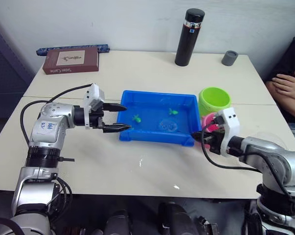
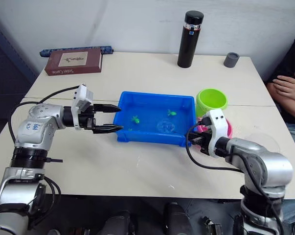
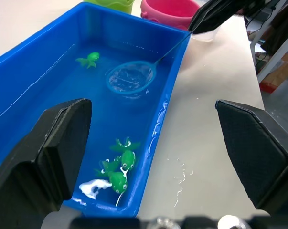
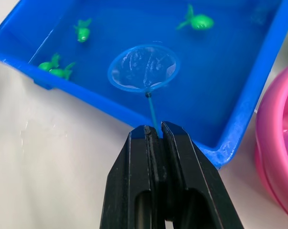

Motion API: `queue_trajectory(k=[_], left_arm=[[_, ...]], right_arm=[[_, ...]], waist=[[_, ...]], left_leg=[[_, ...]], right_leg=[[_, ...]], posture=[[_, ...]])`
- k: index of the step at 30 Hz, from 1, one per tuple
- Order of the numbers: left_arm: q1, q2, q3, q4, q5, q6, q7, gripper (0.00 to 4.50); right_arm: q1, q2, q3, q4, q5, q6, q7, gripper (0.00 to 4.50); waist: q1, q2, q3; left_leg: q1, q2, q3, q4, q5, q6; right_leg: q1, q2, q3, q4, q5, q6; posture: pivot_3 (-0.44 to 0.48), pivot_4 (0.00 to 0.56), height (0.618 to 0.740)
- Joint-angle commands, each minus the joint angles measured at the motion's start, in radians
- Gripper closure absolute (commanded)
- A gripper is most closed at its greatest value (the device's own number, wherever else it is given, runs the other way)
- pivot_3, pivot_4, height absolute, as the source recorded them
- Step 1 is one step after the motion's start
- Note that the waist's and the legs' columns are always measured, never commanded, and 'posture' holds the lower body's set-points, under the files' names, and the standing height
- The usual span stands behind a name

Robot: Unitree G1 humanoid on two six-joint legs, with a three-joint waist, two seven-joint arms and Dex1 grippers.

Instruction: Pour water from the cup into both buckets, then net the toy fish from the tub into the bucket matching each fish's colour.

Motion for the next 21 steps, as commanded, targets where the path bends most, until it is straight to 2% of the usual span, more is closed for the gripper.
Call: queue_trajectory(k=[1,9,14,21], left_arm=[[0.008,0.016,0.032,-0.06,-0.035,0.014,0.03,0.04],[0.007,0.023,0.028,-0.087,-0.058,0.035,0.061,0.04],[-0.011,0.014,0.023,-0.062,-0.064,0.028,0.067,0.04],[-0.106,-0.059,-0.011,0.073,-0.061,-0.006,0.038,0.04]], right_arm=[[-0.038,0.006,-0.011,0.08,-0.015,-0.042,-0.048,4.5],[-0.097,0.016,0.014,0.216,-0.051,-0.21,-0.123,4.5],[-0.091,-0.003,0.029,0.165,-0.025,-0.247,-0.115,4.5],[0.009,-0.091,0.06,-0.032,-0.023,-0.307,-0.099,4.5]], waist=[[0.0,0.0,0.0],[-0.001,0.0,0.0],[-0.005,0.0,0.0],[0.001,0.0,0.0]], left_leg=[[0.0,0.0,0.0,0.0,0.0,0.0],[0.0,0.0,0.001,0.0,0.0,0.0],[0.0,0.0,0.001,-0.001,0.0,0.0],[-0.001,0.0,0.001,-0.001,0.0,0.0]], right_leg=[[0.0,0.0,0.0,0.0,0.0,0.0],[0.0,0.0,0.0,0.0,0.0,0.0],[0.0,0.0,0.0,-0.001,0.0,0.0],[-0.001,0.0,0.0,-0.001,0.0,0.0]], posture=[[0.0,0.15,0.74],[0.0,0.15,0.74],[0.0,0.15,0.74],[0.0,0.15,0.74]])
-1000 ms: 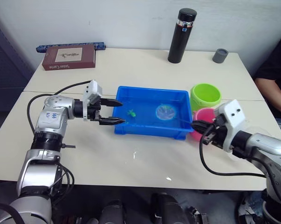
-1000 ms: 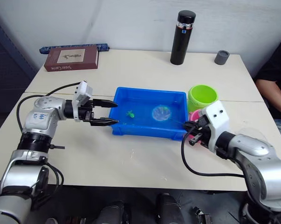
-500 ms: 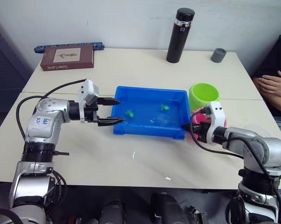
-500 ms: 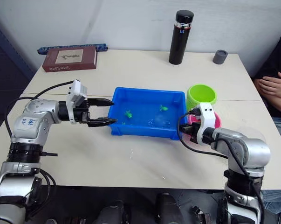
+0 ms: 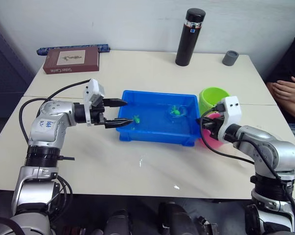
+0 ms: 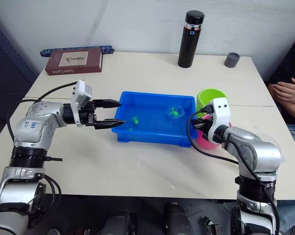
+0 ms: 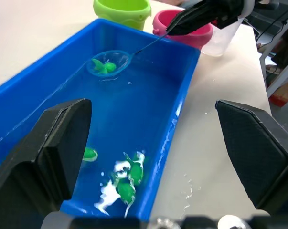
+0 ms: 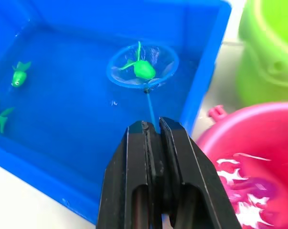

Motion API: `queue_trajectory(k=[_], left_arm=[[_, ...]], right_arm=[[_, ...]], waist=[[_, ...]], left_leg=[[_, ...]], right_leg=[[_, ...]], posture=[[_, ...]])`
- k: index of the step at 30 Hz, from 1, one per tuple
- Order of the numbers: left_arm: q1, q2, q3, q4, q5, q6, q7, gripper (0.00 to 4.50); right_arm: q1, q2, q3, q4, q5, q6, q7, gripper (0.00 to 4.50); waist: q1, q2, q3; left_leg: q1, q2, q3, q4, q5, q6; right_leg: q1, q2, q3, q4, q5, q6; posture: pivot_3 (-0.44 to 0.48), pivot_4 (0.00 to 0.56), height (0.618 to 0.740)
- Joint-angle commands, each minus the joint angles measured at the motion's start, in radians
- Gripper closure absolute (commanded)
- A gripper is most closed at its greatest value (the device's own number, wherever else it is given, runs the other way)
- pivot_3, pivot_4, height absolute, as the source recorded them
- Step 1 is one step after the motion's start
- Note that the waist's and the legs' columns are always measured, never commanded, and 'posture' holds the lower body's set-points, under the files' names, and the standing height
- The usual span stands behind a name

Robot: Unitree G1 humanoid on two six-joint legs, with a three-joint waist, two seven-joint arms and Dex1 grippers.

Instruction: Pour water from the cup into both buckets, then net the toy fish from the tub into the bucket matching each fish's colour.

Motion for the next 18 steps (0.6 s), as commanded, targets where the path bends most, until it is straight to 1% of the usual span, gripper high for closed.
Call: queue_trajectory(k=[1,4,6,11,14,18], left_arm=[[-0.05,-0.03,-0.008,0.043,-0.019,-0.026,-0.021,0.04],[-0.082,-0.066,-0.025,0.085,-0.005,-0.051,-0.027,0.04],[-0.114,-0.106,-0.041,0.125,0.002,-0.072,-0.026,0.04],[-0.157,-0.174,-0.06,0.193,0.012,-0.107,-0.027,0.04],[-0.161,-0.199,-0.072,0.209,0.022,-0.127,-0.022,0.04],[-0.159,-0.233,-0.075,0.203,0.03,-0.13,0.017,0.04]], right_arm=[[0.027,-0.041,-0.006,-0.121,0.022,-0.03,0.013,4.5],[0.046,-0.062,-0.022,-0.177,0.025,-0.032,0.0,4.5],[0.059,-0.079,-0.061,-0.236,0.035,-0.013,-0.012,4.5],[0.073,-0.136,-0.161,-0.295,0.038,0.013,-0.034,4.5],[0.072,-0.168,-0.196,-0.288,0.03,0.007,-0.043,4.5],[0.096,-0.258,-0.172,-0.23,-0.045,-0.095,-0.042,4.5]], waist=[[0.003,0.0,0.0],[0.001,0.0,0.0],[0.005,0.0,0.0],[0.006,0.0,0.0],[0.006,0.0,0.0],[0.006,0.0,0.0]], left_leg=[[0.0,0.0,0.0,0.0,0.0,0.0],[0.0,0.0,0.001,0.0,0.0,0.0],[0.0,0.0,0.0,0.0,0.0,0.0],[0.0,0.0,0.0,0.0,0.0,0.0],[0.0,0.0,0.0,0.0,0.0,0.0],[0.0,0.0,0.0,0.0,0.0,0.0]], right_leg=[[0.0,0.0,0.0,0.0,0.0,0.0],[0.0,0.0,0.001,0.0,0.0,0.0],[0.0,0.001,0.0,0.0,0.0,0.0],[0.0,0.001,0.0,-0.001,0.0,0.0],[0.0,0.001,0.0,-0.001,0.0,0.0],[0.0,0.001,0.0,0.0,0.0,0.0]], posture=[[0.0,0.15,0.74],[0.0,0.15,0.74],[0.0,0.15,0.74],[0.0,0.15,0.74],[0.0,0.15,0.74],[0.0,0.15,0.74]])
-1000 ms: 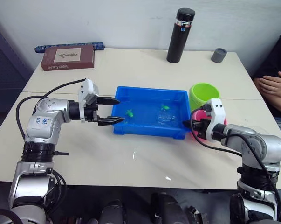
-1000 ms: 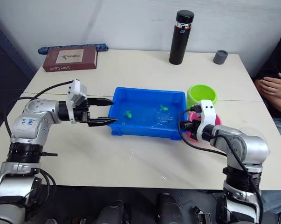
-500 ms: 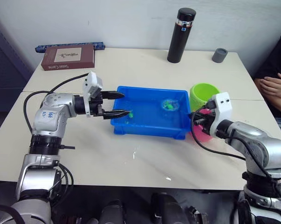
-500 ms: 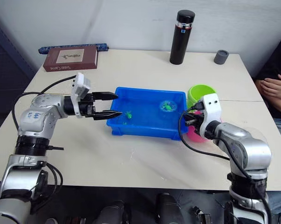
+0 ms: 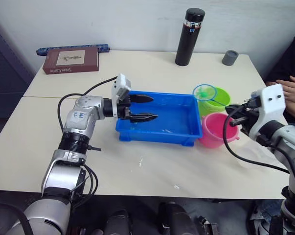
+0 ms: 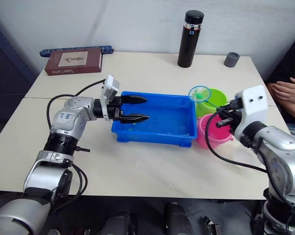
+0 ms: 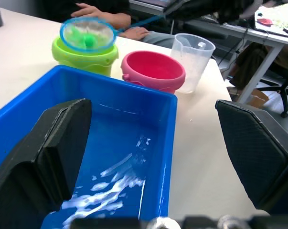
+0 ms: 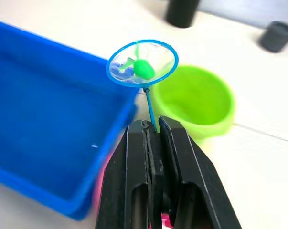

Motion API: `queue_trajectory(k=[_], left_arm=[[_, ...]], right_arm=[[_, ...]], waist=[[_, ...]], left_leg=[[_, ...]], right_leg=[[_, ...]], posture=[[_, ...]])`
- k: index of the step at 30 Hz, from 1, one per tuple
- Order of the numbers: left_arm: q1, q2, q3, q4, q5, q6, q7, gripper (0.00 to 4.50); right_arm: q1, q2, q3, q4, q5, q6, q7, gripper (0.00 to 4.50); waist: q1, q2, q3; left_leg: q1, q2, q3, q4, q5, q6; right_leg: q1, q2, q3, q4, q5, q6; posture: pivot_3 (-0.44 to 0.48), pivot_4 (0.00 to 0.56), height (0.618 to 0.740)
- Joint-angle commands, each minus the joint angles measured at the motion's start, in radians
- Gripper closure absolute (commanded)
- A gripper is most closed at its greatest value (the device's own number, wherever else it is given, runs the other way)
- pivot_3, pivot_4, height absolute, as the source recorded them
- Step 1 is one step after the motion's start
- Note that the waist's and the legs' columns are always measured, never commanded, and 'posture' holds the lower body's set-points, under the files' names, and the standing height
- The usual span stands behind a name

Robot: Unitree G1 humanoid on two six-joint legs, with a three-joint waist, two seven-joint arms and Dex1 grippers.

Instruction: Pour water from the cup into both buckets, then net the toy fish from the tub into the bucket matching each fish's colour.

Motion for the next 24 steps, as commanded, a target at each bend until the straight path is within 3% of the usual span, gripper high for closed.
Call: queue_trajectory(k=[1,10,16,19,24], left_arm=[[-0.009,-0.02,0.003,-0.028,0.002,-0.007,0.04,0.04],[0.104,-0.068,0.001,-0.253,-0.021,0.081,0.151,0.04],[0.123,-0.049,0.008,-0.279,-0.018,0.093,0.165,0.04],[0.117,-0.039,0.012,-0.273,-0.021,0.094,0.166,0.04],[0.103,-0.031,0.023,-0.255,-0.025,0.09,0.167,0.04]], right_arm=[[0.025,-0.086,0.014,0.035,-0.086,-0.134,0.004,4.5],[0.143,-0.359,0.291,0.254,-0.495,-0.723,0.031,4.5],[0.154,-0.504,0.413,0.381,-0.803,-1.059,-0.019,4.5],[0.146,-0.583,0.455,0.444,-0.951,-1.175,-0.035,4.5],[0.126,-0.617,0.471,0.481,-1.083,-1.262,-0.035,4.5]], waist=[[0.002,0.0,0.0],[0.0,0.0,0.0],[0.0,0.0,0.0],[0.0,0.0,0.0],[-0.001,0.001,0.0]], left_leg=[[0.0,0.0,0.0,0.0,0.0,0.0],[0.001,0.0,0.001,-0.001,0.0,0.0],[0.002,0.001,0.002,-0.001,0.0,-0.001],[0.002,0.001,0.002,-0.001,0.0,-0.001],[0.002,0.001,0.003,0.0,0.0,-0.001]], right_leg=[[0.0,0.0,0.0,0.0,0.0,0.0],[0.0,-0.001,0.001,-0.001,0.0,0.0],[0.0,-0.001,0.002,-0.002,0.0,0.0],[0.0,-0.001,0.002,-0.002,0.0,0.0],[0.0,-0.001,0.002,-0.002,0.0,0.0]], posture=[[0.0,0.15,0.74],[0.0,0.15,0.74],[0.0,0.15,0.74],[0.0,0.15,0.74],[0.0,0.15,0.74]])
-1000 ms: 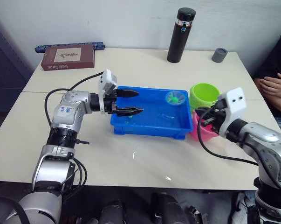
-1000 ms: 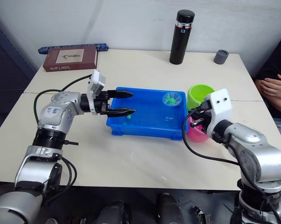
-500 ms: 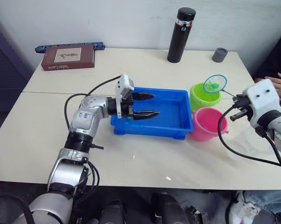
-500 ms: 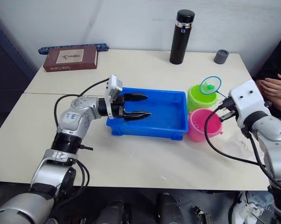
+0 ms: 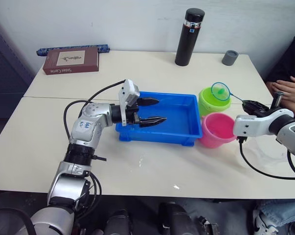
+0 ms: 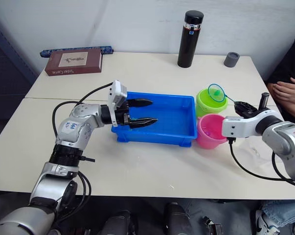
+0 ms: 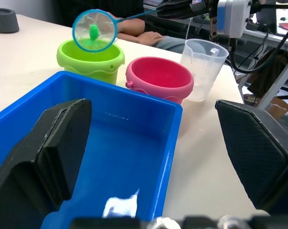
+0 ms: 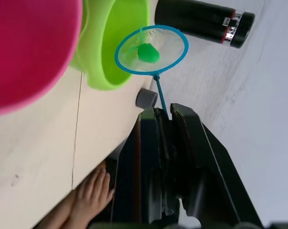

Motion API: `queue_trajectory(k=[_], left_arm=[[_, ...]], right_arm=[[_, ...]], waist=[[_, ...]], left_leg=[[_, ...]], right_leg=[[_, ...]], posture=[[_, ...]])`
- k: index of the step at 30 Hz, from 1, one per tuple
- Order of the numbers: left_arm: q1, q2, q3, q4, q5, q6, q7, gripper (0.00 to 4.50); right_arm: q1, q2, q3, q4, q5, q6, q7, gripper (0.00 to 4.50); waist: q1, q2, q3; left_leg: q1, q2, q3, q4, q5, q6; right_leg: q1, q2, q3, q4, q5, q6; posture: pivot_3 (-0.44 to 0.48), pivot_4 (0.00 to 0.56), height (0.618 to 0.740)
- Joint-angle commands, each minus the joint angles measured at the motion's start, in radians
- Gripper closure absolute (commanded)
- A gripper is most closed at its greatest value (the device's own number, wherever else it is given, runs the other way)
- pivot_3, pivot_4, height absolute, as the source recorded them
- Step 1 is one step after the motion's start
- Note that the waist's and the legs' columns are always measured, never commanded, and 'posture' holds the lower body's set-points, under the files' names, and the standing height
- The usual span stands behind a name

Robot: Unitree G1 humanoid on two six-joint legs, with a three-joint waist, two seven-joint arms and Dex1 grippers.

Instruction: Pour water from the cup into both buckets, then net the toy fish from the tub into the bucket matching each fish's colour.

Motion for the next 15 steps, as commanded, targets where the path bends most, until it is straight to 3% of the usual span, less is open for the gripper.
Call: queue_trajectory(k=[1,15], left_arm=[[-0.02,0.006,0.018,-0.009,-0.023,-0.01,0.001,0.04],[-0.056,-0.02,0.011,0.038,-0.037,-0.04,-0.019,0.04]], right_arm=[[-0.038,-0.034,-0.021,-0.004,-0.093,-0.074,-0.023,4.5],[-0.022,-0.065,-0.092,0.015,-0.102,-0.207,0.072,4.5]], waist=[[-0.001,0.0,0.0],[-0.001,0.0,0.0]], left_leg=[[0.0,0.0,0.0,0.0,0.0,0.0],[0.001,0.001,0.0,0.0,0.0,-0.001]], right_leg=[[0.0,0.0,0.0,0.0,0.0,0.0],[0.0,0.001,0.0,0.0,0.0,0.0]], posture=[[0.0,0.15,0.74],[0.0,0.15,0.74]])
